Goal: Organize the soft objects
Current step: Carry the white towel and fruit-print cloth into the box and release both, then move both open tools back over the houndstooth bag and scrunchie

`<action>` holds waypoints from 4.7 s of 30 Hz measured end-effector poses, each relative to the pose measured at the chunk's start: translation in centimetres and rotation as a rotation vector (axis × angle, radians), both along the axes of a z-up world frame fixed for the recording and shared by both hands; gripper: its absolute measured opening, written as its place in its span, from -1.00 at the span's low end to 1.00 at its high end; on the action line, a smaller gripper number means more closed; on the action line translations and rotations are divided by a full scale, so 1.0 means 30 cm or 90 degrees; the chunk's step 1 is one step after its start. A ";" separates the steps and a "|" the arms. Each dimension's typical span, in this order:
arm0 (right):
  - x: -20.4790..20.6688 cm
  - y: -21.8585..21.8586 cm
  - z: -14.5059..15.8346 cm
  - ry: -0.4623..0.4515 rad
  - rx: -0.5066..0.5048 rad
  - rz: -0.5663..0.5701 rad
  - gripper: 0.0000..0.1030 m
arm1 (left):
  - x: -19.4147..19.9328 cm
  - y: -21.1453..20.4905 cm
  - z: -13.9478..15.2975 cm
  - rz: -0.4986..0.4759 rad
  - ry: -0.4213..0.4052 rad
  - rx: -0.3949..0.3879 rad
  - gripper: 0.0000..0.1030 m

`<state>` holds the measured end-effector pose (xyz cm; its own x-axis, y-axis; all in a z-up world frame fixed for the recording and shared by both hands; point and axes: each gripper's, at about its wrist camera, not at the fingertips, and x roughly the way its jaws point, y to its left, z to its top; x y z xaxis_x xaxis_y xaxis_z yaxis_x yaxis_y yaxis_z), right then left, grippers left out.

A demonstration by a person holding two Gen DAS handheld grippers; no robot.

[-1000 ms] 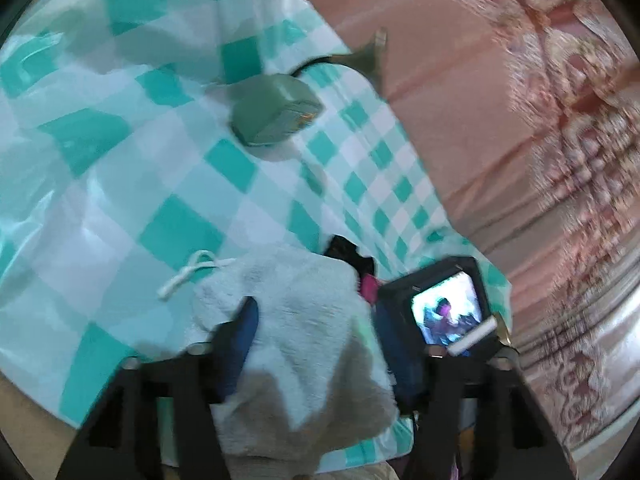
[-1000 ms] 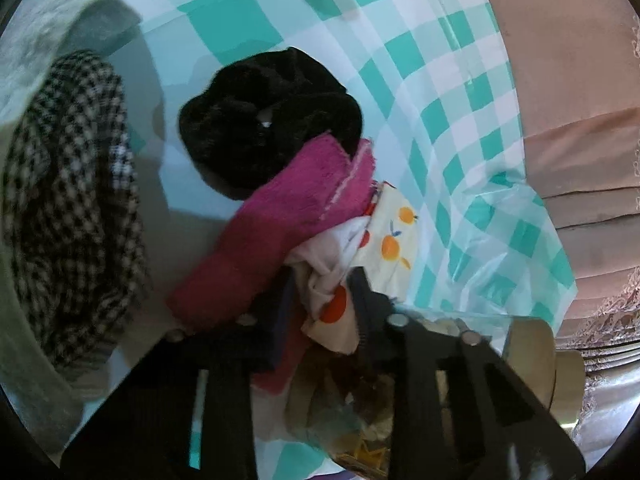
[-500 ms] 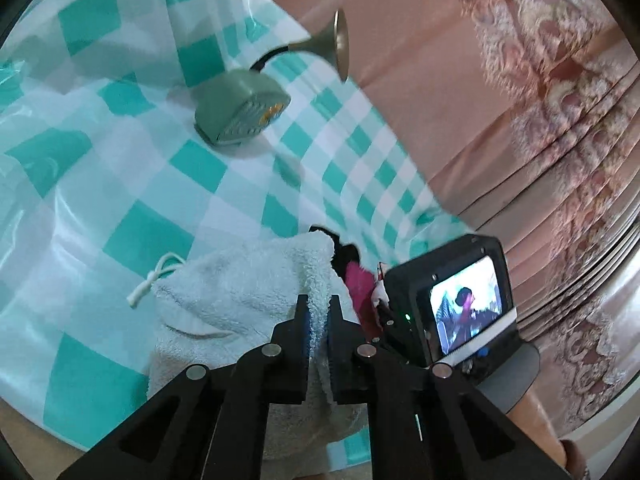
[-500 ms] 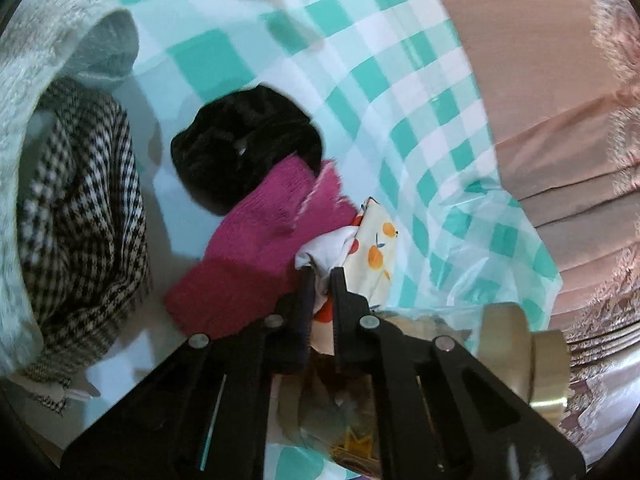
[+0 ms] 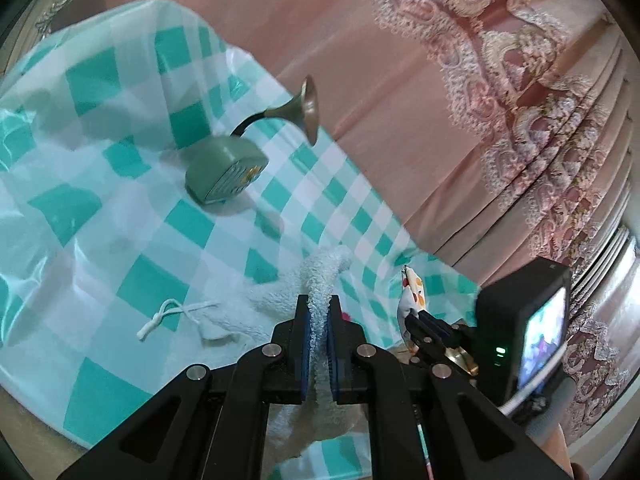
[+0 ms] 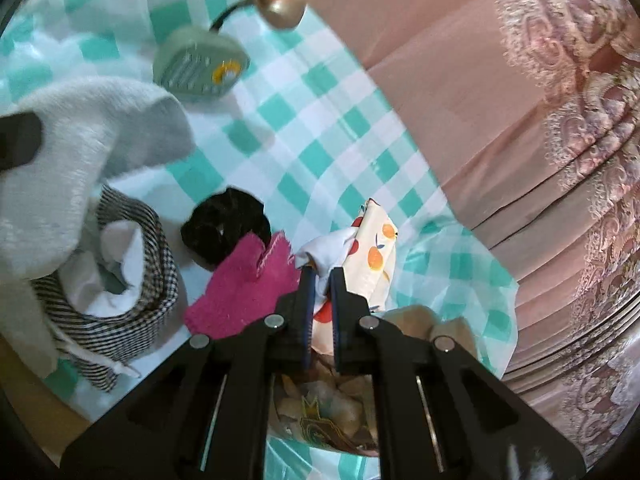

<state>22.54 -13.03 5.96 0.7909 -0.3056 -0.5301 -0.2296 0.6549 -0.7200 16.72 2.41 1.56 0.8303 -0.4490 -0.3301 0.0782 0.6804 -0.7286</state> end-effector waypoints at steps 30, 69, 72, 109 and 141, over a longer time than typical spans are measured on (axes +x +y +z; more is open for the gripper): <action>-0.484 -0.515 0.297 -0.019 0.408 -0.037 -0.81 | -0.237 -0.284 0.261 -0.111 -0.111 0.037 -0.86; -0.817 -1.362 0.153 -0.040 0.573 -0.316 -0.67 | -0.315 -1.334 0.249 -0.486 -0.037 0.165 -0.35; -0.815 -1.377 0.135 -0.024 0.586 -0.320 0.00 | -0.296 -1.350 0.229 -0.476 -0.023 0.179 -0.25; -0.757 -0.875 0.050 0.112 0.569 -0.111 0.19 | -0.410 -0.746 0.077 -0.326 0.017 0.313 -0.17; -0.630 -0.389 -0.099 0.214 0.481 0.051 0.34 | -0.127 -0.285 0.028 -0.166 0.146 0.251 -0.18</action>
